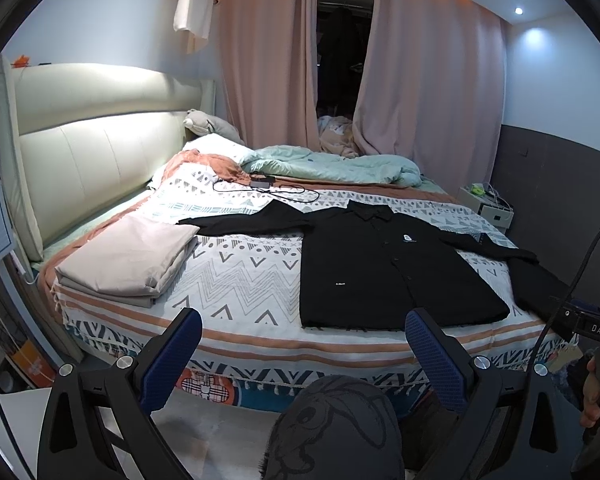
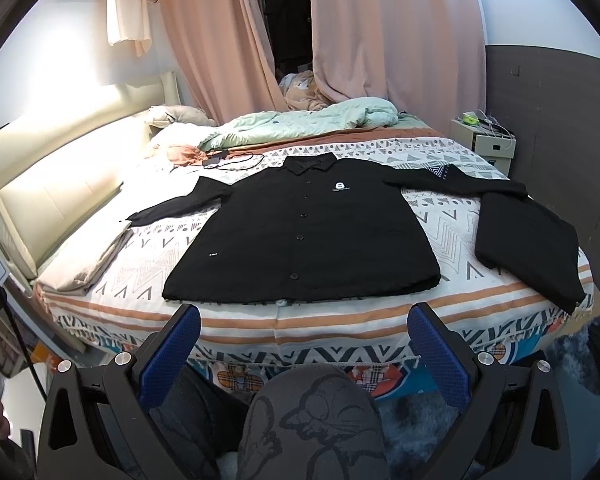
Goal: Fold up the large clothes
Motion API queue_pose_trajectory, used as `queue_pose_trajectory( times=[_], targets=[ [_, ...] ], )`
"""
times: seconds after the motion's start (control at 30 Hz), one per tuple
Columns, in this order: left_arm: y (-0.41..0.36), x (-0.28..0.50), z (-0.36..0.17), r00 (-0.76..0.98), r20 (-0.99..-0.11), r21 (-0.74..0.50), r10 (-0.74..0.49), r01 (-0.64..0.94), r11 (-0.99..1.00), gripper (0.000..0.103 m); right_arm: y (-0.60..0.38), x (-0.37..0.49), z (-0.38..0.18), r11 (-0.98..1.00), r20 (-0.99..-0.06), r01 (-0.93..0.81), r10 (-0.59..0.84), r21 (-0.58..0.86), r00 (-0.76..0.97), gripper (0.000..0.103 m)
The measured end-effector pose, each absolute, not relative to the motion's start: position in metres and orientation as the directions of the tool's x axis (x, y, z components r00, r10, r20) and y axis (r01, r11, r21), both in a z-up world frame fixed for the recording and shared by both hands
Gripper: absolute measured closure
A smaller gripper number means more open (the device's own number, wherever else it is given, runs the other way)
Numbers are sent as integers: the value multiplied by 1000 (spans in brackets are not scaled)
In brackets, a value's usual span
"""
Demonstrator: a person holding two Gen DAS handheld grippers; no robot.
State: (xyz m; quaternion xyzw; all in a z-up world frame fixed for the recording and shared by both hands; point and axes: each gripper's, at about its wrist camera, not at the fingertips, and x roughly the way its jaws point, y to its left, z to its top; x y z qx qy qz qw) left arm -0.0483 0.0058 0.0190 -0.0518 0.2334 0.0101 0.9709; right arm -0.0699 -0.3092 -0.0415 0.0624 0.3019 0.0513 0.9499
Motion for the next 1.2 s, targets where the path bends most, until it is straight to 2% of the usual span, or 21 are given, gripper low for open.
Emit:
queue_pose_trajectory(
  times=[0.63, 1.2],
  targets=[
    [21, -18, 10, 874, -486, -106, 11, -72, 992, 1, -310, -46, -51, 989, -601, -44, 122, 144, 790, 0],
    [41, 71, 0, 840, -540, -101, 61, -136, 986, 1, -287, 53, -61, 984, -638, -90, 168, 154, 752, 0]
  ],
)
